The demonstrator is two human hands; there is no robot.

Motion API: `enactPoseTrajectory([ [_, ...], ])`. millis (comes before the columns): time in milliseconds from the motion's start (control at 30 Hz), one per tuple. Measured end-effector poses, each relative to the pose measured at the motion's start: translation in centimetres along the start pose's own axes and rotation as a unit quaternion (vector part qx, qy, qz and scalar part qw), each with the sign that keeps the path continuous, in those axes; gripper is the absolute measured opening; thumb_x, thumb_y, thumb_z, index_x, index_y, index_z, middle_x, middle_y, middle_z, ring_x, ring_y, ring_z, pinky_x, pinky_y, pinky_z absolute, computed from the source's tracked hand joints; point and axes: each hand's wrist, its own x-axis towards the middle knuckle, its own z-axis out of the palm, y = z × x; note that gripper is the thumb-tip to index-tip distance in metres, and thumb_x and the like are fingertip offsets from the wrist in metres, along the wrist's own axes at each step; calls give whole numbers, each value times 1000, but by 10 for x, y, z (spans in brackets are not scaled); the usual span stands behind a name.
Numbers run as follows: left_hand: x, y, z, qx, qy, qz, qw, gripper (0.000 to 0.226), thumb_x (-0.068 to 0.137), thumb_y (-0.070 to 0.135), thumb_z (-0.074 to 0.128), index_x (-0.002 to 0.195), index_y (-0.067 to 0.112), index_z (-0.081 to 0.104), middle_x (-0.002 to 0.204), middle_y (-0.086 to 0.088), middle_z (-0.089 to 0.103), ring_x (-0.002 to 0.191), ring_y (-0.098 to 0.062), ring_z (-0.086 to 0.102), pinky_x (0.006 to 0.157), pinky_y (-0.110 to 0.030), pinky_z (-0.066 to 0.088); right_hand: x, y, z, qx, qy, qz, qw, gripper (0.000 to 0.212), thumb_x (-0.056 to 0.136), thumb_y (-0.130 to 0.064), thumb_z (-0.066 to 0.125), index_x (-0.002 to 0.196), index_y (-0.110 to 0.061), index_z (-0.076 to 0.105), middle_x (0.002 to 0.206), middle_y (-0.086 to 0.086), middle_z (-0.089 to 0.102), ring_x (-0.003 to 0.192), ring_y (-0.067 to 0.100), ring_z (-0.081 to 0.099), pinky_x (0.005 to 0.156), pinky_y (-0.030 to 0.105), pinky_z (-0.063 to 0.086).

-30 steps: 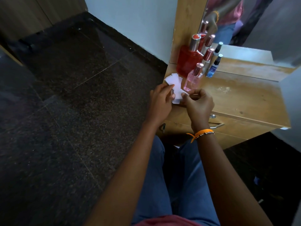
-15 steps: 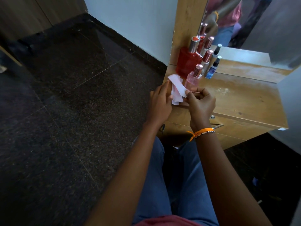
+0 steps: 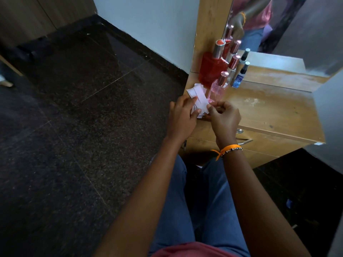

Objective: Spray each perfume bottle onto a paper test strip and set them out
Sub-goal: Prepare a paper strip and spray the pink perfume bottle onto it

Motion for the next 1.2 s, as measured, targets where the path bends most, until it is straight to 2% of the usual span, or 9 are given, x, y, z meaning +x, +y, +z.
enactPoseTrajectory([
  [233,1,-1,0,16,-1,8,1000,46,92,32,53,136,20,46,145,-5,37,120,-24,35,84,-22,33,4,2,-4,-4,-11,13,1000,6,82,-7,70,80,-10,65,78,10,69,70,21,71,70,44,60],
  [400,2,-1,1,15,-1,6,1000,46,92,33,53,136,20,47,144,-4,38,119,-23,35,84,-22,35,4,2,-6,-53,9,-27,998,3,83,-14,68,81,-13,66,80,7,70,75,22,69,72,46,59],
  [567,1,1,0,11,-1,4,1000,45,93,30,53,136,19,46,145,-4,38,120,-23,35,86,-22,32,-8,-4,-16,-84,25,-85,992,6,85,-19,67,84,-13,68,84,0,69,78,13,62,65,29,50],
  [700,1,6,-2,-16,-5,-11,1000,44,96,27,47,139,21,42,147,-4,35,125,-22,33,90,-21,29,-15,0,-27,-16,4,-138,990,9,86,-18,67,89,-9,68,76,-8,66,68,-1,59,60,14,45],
  [833,3,10,-5,-41,3,3,999,48,97,24,44,143,19,34,147,-8,38,129,-23,36,92,-20,16,-19,13,-43,56,41,-155,985,2,87,-15,66,85,-14,66,77,-14,62,70,3,58,64,24,49],
  [933,2,15,-6,-62,14,-10,998,49,96,25,47,143,19,35,146,-9,37,129,-27,35,96,-25,23,-12,22,-55,88,119,-114,982,4,85,-12,67,82,-13,64,74,-13,61,68,-2,55,66,24,45],
  [1000,1,21,-5,-49,16,-29,998,53,93,30,52,142,18,36,145,-10,36,127,-29,34,98,-33,30,-5,27,-62,50,145,-78,985,4,84,-15,67,83,-17,64,75,-15,62,70,-3,57,70,28,49],
  [1067,0,26,-2,-21,21,-46,999,61,88,38,57,142,18,35,146,-10,36,127,-30,34,101,-38,30,-1,30,-66,-23,155,-51,986,5,84,-21,66,87,-22,63,79,-15,64,76,5,61,73,35,51],
  [1200,1,39,7,-13,36,-98,994,79,81,47,62,144,15,26,149,-11,30,132,-30,30,106,-42,30,3,29,-66,-146,136,-36,979,14,84,-29,64,95,-21,62,91,-6,69,89,19,64,66,29,42],
])
